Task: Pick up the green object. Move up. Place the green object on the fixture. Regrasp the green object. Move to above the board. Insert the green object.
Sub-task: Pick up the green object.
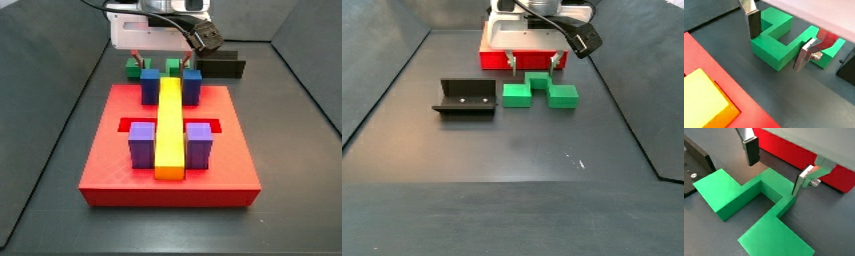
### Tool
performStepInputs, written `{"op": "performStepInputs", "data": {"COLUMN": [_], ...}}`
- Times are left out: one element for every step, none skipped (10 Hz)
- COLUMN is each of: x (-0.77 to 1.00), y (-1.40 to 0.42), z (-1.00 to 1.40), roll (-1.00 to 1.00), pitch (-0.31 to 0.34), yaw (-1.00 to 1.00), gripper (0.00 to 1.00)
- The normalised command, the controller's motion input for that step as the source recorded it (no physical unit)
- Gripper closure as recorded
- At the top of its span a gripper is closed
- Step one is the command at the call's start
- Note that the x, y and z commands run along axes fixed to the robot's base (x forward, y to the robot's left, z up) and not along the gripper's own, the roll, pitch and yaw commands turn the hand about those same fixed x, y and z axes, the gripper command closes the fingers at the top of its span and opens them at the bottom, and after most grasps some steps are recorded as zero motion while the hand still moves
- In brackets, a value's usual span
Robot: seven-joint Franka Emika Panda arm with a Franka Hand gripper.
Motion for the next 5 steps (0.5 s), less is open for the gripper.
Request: {"op": "performStepInputs", "data": {"x": [-0.26, -0.23, -0.2, -0.06, 0.0], "y": [0.04, 0.04, 0.0, 0.0, 0.0], "z": [0.01, 0.03, 0.0, -0.06, -0.15], "roll": [-0.07, -0.11, -0.09, 0.0, 0.0], "pitch": [-0.039, -0.05, -0.054, -0.044, -0.029], "yaw": [-0.07, -0.04, -0.02, 0.0, 0.0], "gripper": [0.0, 0.0, 0.0, 0.0, 0.0]}}
